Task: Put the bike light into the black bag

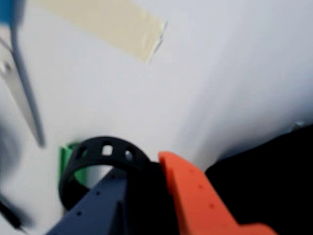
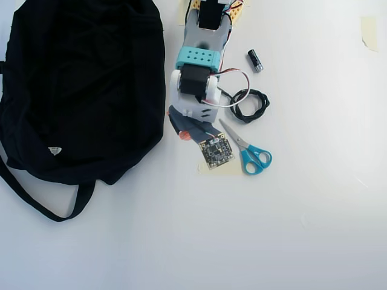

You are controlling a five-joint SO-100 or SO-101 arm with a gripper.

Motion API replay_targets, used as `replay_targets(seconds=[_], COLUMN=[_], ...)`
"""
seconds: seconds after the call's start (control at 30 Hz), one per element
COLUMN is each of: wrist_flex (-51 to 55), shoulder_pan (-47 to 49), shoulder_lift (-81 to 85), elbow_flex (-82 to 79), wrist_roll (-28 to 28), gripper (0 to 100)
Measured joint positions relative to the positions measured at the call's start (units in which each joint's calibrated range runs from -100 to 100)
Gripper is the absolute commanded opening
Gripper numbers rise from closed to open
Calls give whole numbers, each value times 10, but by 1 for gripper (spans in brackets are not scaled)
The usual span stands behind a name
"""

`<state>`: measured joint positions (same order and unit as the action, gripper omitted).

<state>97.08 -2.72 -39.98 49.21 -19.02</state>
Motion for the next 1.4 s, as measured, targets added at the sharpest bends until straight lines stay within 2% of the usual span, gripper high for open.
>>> replay_targets(seconds=[0.27,0.43,0.6,0.8,1.17,1.4], wrist_flex=[18,21,21,21,21,13], shoulder_pan=[35,48,50,63,87,110], shoulder_lift=[25,79,166,300,507,624], elbow_flex=[59,55,-24,-151,-344,-458], wrist_roll=[102,129,142,207,225,278], gripper=[2,2,2,2,2,2])
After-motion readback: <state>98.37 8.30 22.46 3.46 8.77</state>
